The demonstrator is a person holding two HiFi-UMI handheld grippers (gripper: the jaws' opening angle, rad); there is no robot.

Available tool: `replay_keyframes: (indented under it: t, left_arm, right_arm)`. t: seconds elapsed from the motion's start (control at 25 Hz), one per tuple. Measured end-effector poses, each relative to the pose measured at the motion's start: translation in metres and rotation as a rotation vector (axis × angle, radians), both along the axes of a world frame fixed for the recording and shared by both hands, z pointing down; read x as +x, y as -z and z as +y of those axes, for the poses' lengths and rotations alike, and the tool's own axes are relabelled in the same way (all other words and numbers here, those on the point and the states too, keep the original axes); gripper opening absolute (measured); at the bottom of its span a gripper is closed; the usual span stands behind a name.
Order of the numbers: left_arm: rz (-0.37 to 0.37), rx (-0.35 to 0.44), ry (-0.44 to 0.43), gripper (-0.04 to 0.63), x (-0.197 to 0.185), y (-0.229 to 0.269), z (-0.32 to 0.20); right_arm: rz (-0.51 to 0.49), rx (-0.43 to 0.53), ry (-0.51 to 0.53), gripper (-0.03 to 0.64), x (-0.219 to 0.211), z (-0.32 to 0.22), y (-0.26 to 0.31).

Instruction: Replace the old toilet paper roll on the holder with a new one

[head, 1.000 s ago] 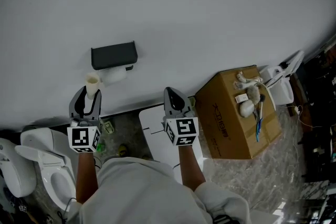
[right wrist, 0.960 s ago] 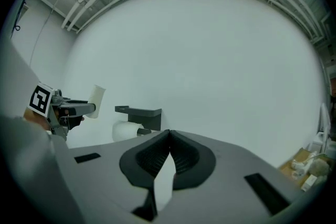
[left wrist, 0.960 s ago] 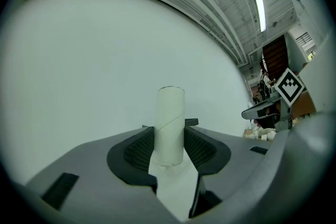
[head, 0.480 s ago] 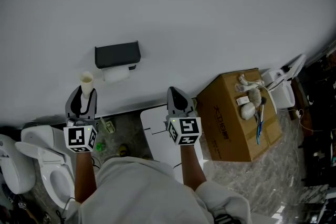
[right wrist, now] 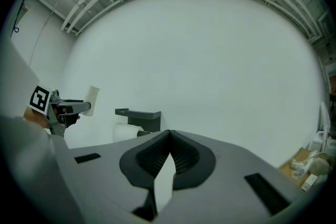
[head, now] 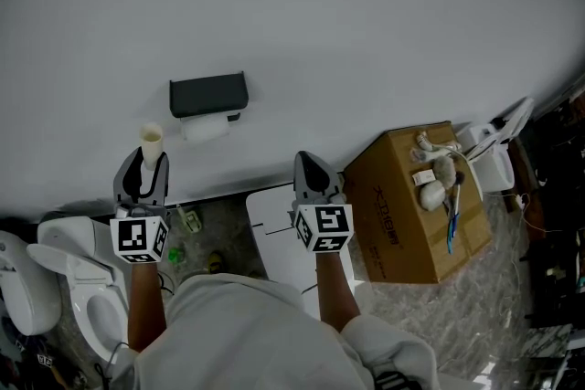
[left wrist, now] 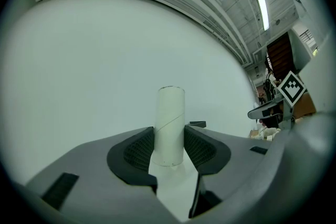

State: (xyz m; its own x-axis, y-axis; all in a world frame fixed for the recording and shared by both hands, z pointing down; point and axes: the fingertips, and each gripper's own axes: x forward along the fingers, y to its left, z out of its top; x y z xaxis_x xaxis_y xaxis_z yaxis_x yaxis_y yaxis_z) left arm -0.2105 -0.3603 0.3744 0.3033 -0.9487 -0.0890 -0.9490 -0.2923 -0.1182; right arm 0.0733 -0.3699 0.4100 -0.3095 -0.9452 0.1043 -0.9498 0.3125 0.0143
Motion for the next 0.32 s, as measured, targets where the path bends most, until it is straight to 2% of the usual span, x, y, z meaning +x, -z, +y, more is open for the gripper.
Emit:
replay_keyframes:
  t: [0.32]
  left_arm:
    - [0.003,-0.003,0.014,0.201,-0.0056,-0.0018,-0.0016]
  right_arm:
    - [0.002,0.004,0.007,0.008,-0.0034,-0.0033,-0.0004]
